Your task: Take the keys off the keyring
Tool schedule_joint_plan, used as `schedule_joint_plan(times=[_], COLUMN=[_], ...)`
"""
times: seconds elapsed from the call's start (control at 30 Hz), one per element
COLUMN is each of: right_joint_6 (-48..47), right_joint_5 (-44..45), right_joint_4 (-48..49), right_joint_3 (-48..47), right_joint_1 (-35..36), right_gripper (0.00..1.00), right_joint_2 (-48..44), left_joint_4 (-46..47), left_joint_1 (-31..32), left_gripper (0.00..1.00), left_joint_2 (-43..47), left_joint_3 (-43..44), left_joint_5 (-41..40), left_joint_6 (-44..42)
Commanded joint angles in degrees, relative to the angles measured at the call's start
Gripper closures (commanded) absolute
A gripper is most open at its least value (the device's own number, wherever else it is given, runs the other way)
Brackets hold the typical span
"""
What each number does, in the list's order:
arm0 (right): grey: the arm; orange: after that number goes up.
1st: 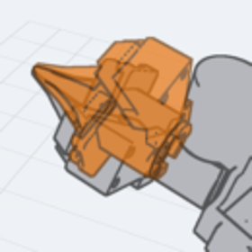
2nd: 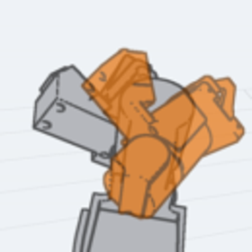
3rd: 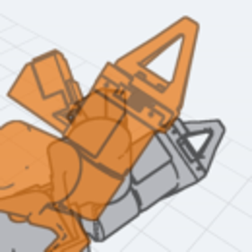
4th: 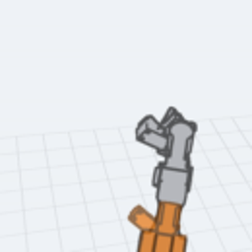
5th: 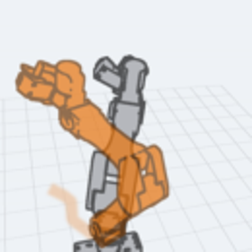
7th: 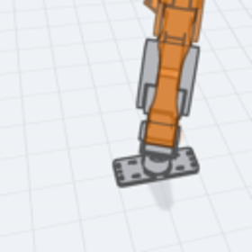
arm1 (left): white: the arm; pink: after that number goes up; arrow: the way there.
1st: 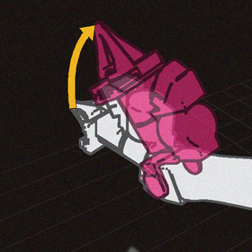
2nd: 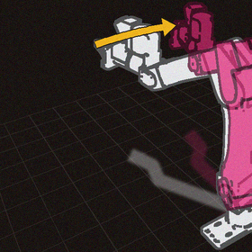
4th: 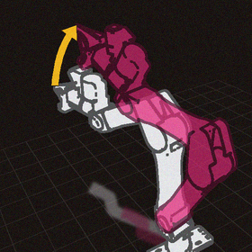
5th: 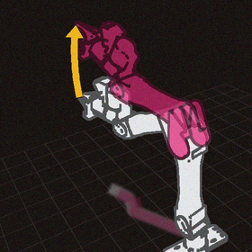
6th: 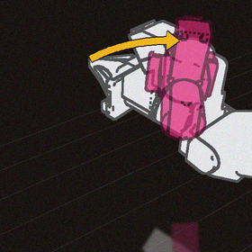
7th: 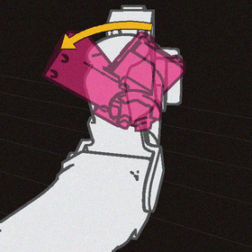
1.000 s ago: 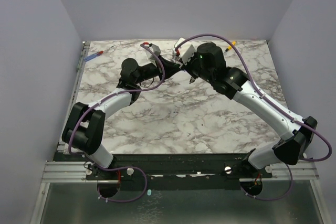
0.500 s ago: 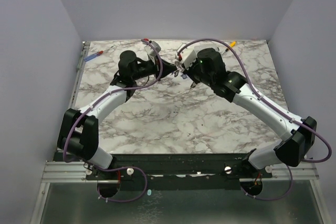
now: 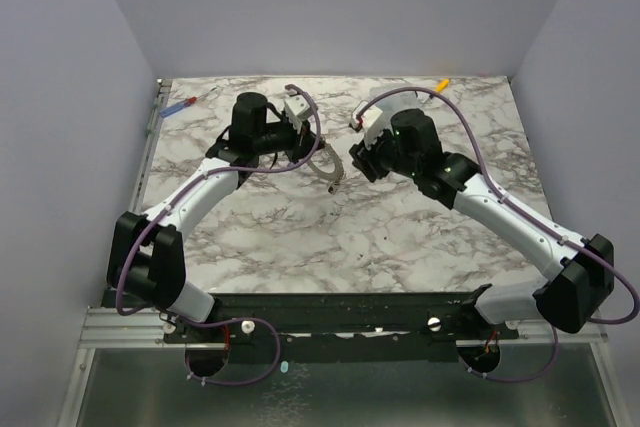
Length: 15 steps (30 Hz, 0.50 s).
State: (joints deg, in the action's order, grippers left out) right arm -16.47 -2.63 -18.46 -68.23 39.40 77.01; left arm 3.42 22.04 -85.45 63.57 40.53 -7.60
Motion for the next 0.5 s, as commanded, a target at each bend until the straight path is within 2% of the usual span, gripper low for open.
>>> schedule_joint_plan(times=[0.0,0.1,0.3,0.47], right_joint_6=[1.87,2.45,1.75,2.66], right_joint_5=[-9.70,-17.24,-28.28,-38.10], right_joint_4=[0.96,-1.08,-3.61,-2.60], right_joint_3=[1.14,0.27,-0.62,-0.27], right_joint_1=[-1.66,-4.23,-7.22,-9.93], right_gripper=[0.45,0.38,0.25,0.19], right_joint_2=[-1.79,-2.41,-3.77,-3.90], left_joint_4=[-7.33,-14.96,-39.33,-51.78], left_joint_1=[0.57,0.84,2.35,3.80], left_gripper=[1.00,1.00,1.00,1.00], left_joint_2=[2.64,2.78,3.28,3.77], left_joint_3=[3.73,5.39,12.00,17.06], left_joint_5=[0.22,0.26,-3.28,-8.87], left_joint_6=[-7.71,-13.48,-31.96,-45.14])
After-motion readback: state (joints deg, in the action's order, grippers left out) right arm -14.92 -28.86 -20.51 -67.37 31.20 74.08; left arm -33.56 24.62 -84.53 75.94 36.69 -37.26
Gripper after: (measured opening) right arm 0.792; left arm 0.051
